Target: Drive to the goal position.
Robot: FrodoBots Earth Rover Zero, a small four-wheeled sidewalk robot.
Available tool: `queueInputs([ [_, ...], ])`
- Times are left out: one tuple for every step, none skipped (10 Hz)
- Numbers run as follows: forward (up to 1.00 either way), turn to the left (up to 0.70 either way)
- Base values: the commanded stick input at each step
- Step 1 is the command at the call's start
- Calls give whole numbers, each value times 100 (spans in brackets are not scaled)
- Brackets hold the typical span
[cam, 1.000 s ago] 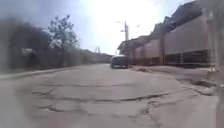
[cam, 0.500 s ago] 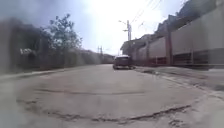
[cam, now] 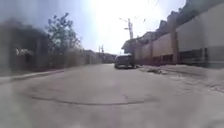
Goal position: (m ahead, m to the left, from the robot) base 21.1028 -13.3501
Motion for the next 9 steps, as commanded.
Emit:
queueInputs([
  [100,0],
  [100,0],
  [100,0],
  [100,0],
  [100,0],
  [100,0],
  [100,0],
  [100,0],
  [100,0],
])
